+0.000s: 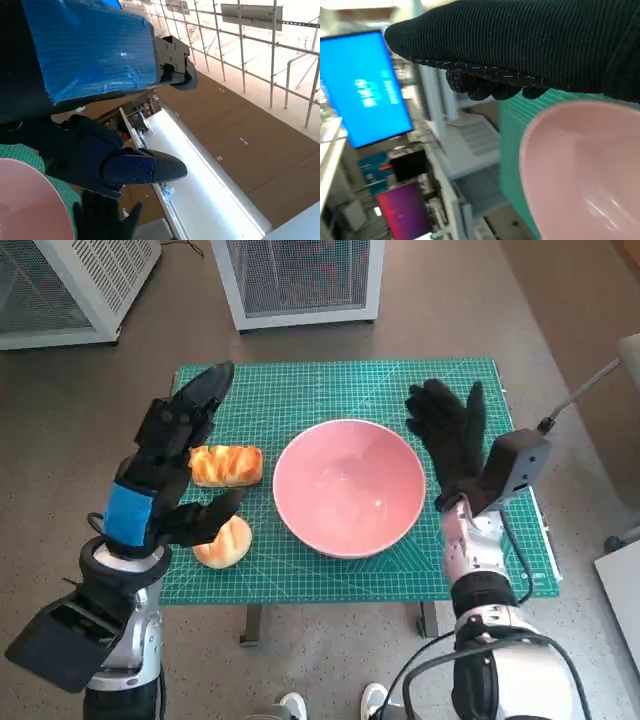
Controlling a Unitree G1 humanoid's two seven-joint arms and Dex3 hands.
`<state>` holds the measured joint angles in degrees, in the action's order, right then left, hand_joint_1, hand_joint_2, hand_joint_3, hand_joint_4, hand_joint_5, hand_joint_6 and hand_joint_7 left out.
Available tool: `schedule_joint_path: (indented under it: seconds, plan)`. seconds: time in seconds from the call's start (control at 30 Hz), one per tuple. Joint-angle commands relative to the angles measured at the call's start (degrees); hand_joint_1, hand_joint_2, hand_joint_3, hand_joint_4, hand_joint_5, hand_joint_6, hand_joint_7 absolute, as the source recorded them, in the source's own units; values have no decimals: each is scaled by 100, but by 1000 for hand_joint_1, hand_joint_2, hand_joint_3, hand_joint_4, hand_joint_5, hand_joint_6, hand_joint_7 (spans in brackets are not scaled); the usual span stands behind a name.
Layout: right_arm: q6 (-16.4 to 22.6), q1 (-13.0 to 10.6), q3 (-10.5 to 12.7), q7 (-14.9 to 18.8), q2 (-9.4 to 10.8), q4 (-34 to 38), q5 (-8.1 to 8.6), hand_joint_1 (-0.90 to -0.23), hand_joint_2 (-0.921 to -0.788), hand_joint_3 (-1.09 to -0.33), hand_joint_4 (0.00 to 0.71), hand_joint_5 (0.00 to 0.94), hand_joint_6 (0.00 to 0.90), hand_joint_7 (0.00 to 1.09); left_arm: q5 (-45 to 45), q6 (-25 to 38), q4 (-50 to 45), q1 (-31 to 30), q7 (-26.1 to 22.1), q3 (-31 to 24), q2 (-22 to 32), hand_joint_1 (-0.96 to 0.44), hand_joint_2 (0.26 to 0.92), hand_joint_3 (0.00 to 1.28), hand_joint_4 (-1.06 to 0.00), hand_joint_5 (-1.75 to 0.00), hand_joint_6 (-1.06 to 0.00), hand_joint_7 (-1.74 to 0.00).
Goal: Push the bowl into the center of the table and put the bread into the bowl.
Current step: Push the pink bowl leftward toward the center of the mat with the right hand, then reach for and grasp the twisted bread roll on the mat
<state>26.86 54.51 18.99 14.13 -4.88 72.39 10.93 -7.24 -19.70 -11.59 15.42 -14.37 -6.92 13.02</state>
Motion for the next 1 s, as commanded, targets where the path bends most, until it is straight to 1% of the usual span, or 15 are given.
schedule_joint_path:
  seconds: [0.03,0.1,0.13,0.23,0.27,0.37,0.4,0.5,0.6,0.67,0.8,0.9,0.93,0.97,1.0]
  plan:
    - [370,2,-59,203,-95,-179,-40,-351,-896,-611,490,6,204,587,25,-138,112,50,4,-30,43,-602,921,327,-265,-5,-169,-402]
    - [584,-1,-76,342,-131,-283,-20,-351,-898,-619,494,6,187,612,33,-166,149,67,10,-41,53,-601,921,327,-265,-4,-169,-401]
    - [715,-5,-85,426,-154,-354,-5,-352,-904,-614,496,6,175,629,36,-187,177,78,12,-50,60,-600,921,327,-265,-4,-169,-401]
    - [1011,-21,-98,642,-197,-537,50,-358,-911,-605,496,4,161,653,24,-234,248,100,4,-78,88,-601,921,327,-265,-4,-170,-399]
    - [1114,-34,-96,750,-210,-634,94,-361,-912,-603,496,4,158,660,17,-246,274,110,-1,-91,101,-601,921,327,-265,-4,-170,-398]
    - [1350,-84,-88,1019,-225,-904,211,-370,-910,-594,500,6,161,670,20,-286,330,132,-4,-123,140,-607,921,326,-265,-3,-171,-395]
    - [1435,-127,-93,1150,-218,-1069,275,-371,-909,-592,501,6,163,671,39,-302,347,144,1,-137,161,-608,921,326,-265,-3,-172,-395]
    - [1588,-274,-133,1479,-183,-1539,463,-382,-916,-568,503,5,172,661,107,-352,411,192,20,-170,227,-611,921,326,-265,-3,-173,-391]
    - [1576,-527,-241,1767,-130,-2258,690,-397,-919,-552,494,2,169,653,234,-380,502,272,29,-235,377,-617,921,326,-265,-3,-175,-387]
    - [1509,-710,-321,1886,-107,-2737,822,-413,-920,-537,490,1,169,654,365,-378,565,335,45,-282,512,-619,921,324,-266,-3,-173,-382]
    - [1366,-1070,-490,2046,-87,-3581,1033,-427,-921,-515,492,3,194,670,741,-282,649,454,67,-358,835,-611,921,315,-253,-2,-165,-371]
    - [1244,-1270,-609,2133,-114,-4048,1139,-435,-921,-505,494,4,203,678,997,-91,673,529,36,-382,1112,-596,921,275,-202,-1,-154,-358]
    - [1213,-1330,-641,2158,-131,-4190,1159,-436,-921,-505,494,4,203,678,1093,64,634,548,7,-380,1226,-595,921,267,-195,-1,-153,-357]
    - [1185,-1375,-666,2170,-145,-4292,1174,-435,-921,-503,495,4,198,676,1154,174,607,560,-9,-374,1307,-583,921,225,-178,-1,-148,-351]
    - [1169,-1425,-690,2190,-167,-4398,1187,-435,-921,-503,495,4,196,676,1256,378,539,569,-48,-367,1424,-579,921,209,-172,-1,-147,-349]
